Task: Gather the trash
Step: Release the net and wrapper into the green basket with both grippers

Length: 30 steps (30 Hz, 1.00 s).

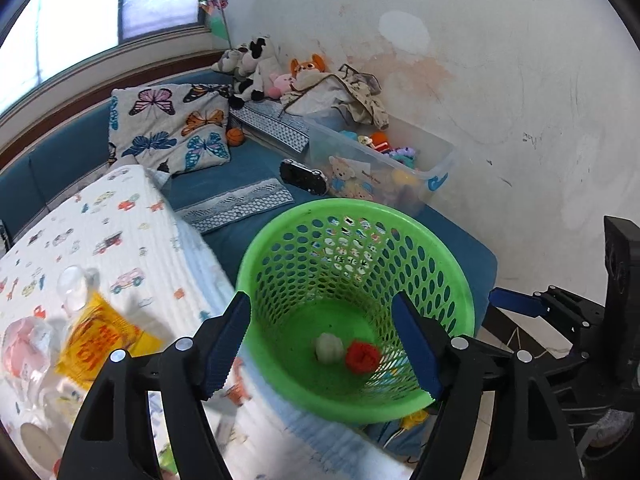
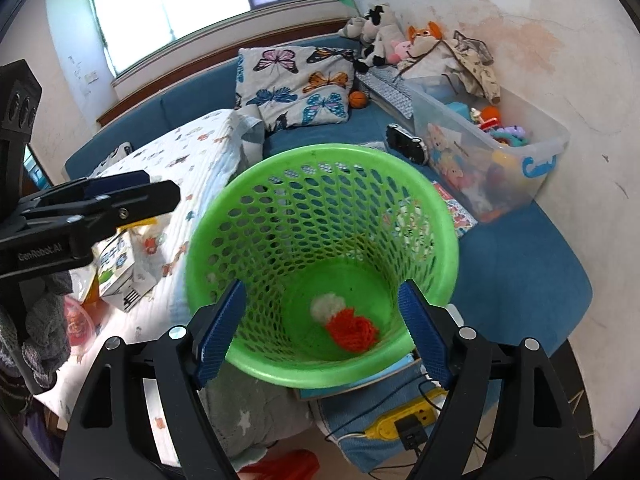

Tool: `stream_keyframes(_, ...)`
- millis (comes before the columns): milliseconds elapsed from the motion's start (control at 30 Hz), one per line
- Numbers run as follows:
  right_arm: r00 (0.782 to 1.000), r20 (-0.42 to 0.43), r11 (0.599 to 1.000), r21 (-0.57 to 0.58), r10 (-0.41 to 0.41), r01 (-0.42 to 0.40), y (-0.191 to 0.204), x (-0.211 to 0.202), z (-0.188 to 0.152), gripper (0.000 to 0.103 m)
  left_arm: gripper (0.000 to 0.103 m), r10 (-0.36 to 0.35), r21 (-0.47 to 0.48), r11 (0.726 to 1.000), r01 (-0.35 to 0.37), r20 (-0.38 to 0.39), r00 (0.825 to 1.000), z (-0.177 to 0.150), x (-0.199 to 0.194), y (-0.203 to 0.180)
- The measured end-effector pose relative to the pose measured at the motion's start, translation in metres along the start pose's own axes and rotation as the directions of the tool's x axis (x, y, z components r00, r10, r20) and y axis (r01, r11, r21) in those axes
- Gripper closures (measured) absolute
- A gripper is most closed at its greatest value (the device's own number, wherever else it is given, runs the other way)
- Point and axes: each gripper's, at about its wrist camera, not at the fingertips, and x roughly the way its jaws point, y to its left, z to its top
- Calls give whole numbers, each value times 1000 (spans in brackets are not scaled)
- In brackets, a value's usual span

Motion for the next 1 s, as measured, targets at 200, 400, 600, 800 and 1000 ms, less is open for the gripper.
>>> stream_keyframes(200,998,-11,996,-52,68,-69,30,-3,1,25,33,38,-4,999,-38,33,999,-18,-39,25)
stream_keyframes(400,991,-25,985,-113,128,-130,66,-4,5,25,33,98,-5,995,-98,55,994,-39,-81,59)
stream_keyframes(600,984,-40,971,-162,174,-178,97,-4,9,24,33,180,-28,984,-179,60,982,-64,-122,111)
stream_keyframes(800,975,-58,954,-198,217,-224,127,-4,15,24,33,265,-64,963,-263,31,964,-92,-149,169)
stream_keyframes(1000,969,-82,942,-227,234,-247,155,1,20,24,29,304,16,952,-304,-14,952,-115,-153,203)
